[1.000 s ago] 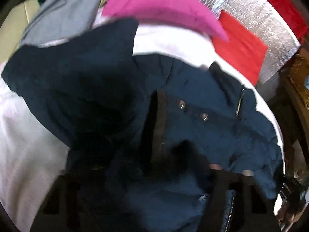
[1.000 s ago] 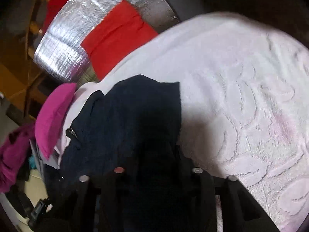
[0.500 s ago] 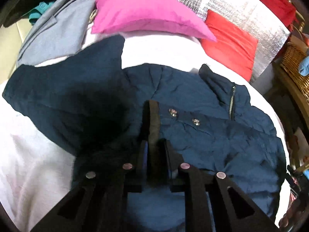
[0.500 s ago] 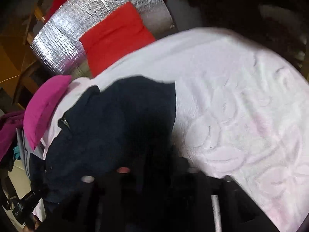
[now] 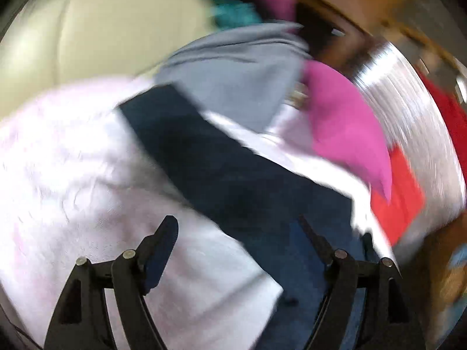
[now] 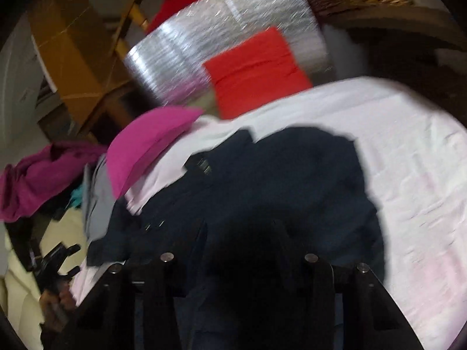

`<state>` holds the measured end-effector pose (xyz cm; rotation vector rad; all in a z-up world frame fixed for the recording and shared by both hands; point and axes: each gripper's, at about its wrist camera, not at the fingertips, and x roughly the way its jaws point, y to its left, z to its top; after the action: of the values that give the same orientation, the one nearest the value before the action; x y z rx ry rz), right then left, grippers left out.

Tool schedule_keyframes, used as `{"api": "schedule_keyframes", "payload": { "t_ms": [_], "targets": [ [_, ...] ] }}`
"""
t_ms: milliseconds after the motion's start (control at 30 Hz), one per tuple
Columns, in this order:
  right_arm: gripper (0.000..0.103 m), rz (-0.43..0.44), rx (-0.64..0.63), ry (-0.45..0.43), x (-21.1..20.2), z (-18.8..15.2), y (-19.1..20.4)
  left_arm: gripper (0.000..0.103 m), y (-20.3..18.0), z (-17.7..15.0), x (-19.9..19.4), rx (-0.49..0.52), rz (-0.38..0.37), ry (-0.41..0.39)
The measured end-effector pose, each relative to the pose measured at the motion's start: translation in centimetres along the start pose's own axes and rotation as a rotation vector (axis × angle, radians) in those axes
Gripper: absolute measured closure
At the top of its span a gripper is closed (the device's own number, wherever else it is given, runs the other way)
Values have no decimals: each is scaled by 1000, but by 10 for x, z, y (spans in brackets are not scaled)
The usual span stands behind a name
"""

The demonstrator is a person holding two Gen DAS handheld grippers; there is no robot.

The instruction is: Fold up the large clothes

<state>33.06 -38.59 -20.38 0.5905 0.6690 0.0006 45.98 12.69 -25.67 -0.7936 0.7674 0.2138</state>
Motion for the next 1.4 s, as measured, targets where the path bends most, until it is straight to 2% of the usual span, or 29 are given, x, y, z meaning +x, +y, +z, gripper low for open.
{"api": "schedule_keyframes", "payload": {
  "t_ms": [100, 267, 367, 433, 500, 533, 567, 633, 667, 767, 833, 933, 1067, 1167, 1233, 1333, 1400],
  "targets": [
    [55, 15, -48, 58, 27, -10, 16, 23, 31, 14, 27, -163, -92, 34],
    [55, 28, -31, 118, 51, -21, 11, 28, 48, 27, 61, -257, -136, 21],
    [55, 20, -13, 133, 60, -20, 6, 47, 53, 32, 79, -282, -157, 52],
    [55, 9, -9, 129, 61, -18, 5, 64, 56, 33, 90, -288, -151, 64],
    [55, 3, 3, 128, 64, -16, 2, 69, 55, 35, 95, -288, -144, 34],
    [55, 5, 14, 130, 65, -14, 0, 78, 54, 35, 91, -286, -145, 30],
    [55, 9, 26, 133, 66, -13, -1, 82, 49, 36, 91, -269, -140, 26],
    [55, 6, 34, 126, 66, -11, -3, 89, 32, 37, 85, -202, -99, -5],
    [55, -1, 34, 119, 65, -10, -3, 91, 16, 37, 79, -136, -67, -25],
    [55, -13, 57, 93, 59, -4, -8, 93, -31, 32, 49, 37, -53, -83],
    [55, -18, 88, 67, 52, 0, -15, 94, -69, 23, 24, 153, -80, -122],
    [55, -46, 136, 23, 38, 6, -30, 94, -118, 1, -11, 277, -177, -129],
    [55, -76, 202, -22, 21, 13, -51, 95, -179, -54, -55, 484, -297, -138],
    [55, -85, 257, -53, 7, 19, -68, 95, -213, -99, -72, 608, -374, -101],
    [55, -90, 280, -73, -2, 22, -77, 95, -234, -132, -76, 686, -440, -47],
    [55, -95, 318, -97, -16, 25, -92, 95, -258, -181, -61, 784, -503, 92],
    [55, -102, 337, -108, -23, 26, -101, 95, -269, -219, -37, 858, -483, 196]
  ]
}}
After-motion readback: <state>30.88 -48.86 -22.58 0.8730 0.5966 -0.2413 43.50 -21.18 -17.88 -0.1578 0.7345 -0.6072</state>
